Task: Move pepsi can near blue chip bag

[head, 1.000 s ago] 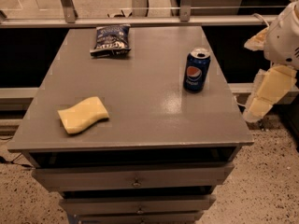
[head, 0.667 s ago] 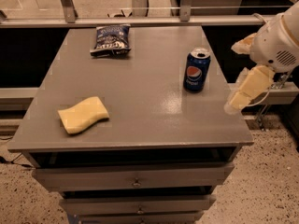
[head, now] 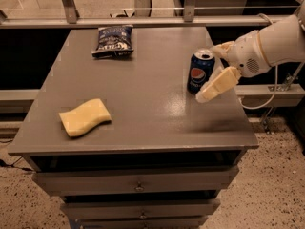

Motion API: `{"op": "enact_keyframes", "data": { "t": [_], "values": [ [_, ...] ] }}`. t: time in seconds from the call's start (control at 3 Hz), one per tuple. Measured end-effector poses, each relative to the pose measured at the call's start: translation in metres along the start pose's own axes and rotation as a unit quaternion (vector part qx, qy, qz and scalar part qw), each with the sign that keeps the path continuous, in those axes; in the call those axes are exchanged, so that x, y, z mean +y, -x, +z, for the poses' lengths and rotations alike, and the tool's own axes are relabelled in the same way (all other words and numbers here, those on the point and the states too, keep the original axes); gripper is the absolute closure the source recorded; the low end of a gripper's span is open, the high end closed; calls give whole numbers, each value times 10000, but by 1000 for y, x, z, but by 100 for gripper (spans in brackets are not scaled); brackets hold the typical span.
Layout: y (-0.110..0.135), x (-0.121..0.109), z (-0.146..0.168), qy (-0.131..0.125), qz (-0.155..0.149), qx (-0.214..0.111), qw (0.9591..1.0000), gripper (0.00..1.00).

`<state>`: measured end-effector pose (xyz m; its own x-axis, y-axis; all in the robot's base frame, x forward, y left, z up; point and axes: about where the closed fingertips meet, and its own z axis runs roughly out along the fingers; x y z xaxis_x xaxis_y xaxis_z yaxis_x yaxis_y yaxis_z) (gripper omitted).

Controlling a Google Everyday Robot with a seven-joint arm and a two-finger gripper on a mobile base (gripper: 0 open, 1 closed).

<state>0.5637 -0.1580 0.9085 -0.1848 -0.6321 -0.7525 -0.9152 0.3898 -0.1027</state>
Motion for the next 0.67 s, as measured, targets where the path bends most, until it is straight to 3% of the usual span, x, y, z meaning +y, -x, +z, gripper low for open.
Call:
{"op": "enact_keyframes", "data": {
  "t": [0.33, 0.67],
  "values": [
    [4, -12, 27, 55, 119, -566, 9983, 0],
    [7, -19, 45, 87, 258, -998, 9946, 17]
  ]
}}
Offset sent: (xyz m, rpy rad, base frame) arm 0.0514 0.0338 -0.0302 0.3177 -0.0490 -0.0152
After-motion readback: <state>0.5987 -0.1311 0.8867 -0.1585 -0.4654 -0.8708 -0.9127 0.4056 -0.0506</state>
